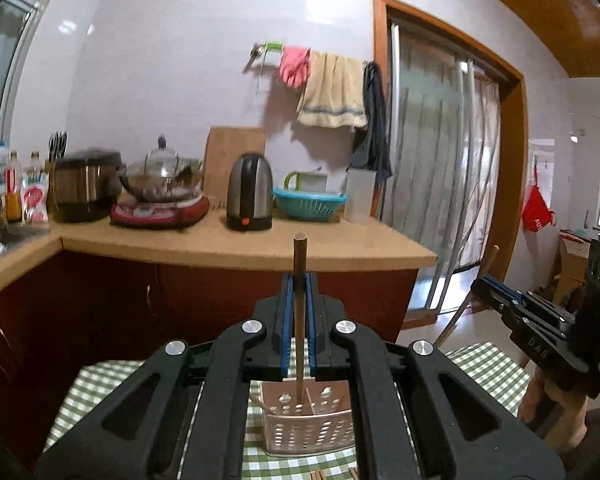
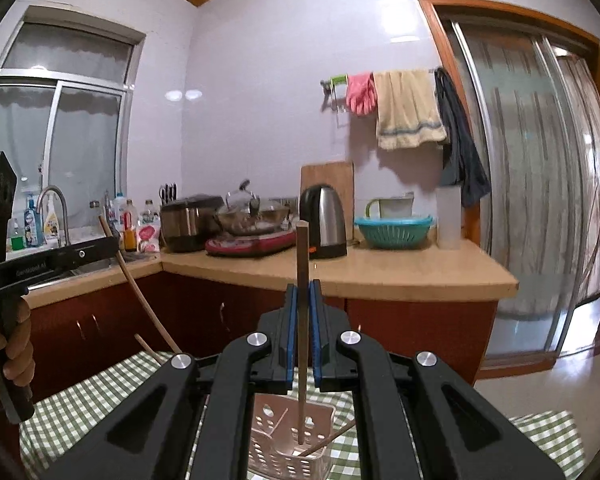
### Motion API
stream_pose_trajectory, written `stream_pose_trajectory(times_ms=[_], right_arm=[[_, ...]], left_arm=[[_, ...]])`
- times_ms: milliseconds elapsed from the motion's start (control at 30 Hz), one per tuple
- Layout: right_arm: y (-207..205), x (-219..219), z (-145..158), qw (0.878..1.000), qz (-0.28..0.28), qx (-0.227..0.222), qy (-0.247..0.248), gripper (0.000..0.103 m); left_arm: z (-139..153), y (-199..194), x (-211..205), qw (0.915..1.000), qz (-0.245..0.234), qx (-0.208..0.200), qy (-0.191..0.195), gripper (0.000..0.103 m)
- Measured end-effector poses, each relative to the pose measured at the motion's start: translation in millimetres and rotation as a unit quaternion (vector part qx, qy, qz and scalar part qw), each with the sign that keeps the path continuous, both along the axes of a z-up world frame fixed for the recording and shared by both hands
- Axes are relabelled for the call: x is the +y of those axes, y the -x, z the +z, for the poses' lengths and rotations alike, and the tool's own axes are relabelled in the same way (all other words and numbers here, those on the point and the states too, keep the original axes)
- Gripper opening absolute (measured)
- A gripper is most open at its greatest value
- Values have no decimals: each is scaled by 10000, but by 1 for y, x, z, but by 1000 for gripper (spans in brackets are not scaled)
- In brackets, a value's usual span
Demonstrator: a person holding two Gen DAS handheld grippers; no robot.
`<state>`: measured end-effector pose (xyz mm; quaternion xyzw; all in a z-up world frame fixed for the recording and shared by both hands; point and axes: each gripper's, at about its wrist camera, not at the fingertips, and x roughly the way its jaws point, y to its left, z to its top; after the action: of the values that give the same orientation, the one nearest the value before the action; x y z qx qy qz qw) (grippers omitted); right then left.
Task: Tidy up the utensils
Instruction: 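Lower both chopsticks into the basket and open both grippers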
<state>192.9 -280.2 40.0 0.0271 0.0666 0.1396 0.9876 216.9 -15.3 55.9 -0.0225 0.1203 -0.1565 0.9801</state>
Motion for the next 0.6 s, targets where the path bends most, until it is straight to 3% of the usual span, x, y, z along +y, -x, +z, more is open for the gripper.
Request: stream_pose_trajectory(times_ms=[300,600], right_arm=[[-30,7,-45,9983,37,586,-5,7],[-42,12,-59,9963,39,857,96,7]], left_arm=[[-45,-35,3,9989,96,447,-63,7],[-73,-51,-2,9966,77,804,-157,9]])
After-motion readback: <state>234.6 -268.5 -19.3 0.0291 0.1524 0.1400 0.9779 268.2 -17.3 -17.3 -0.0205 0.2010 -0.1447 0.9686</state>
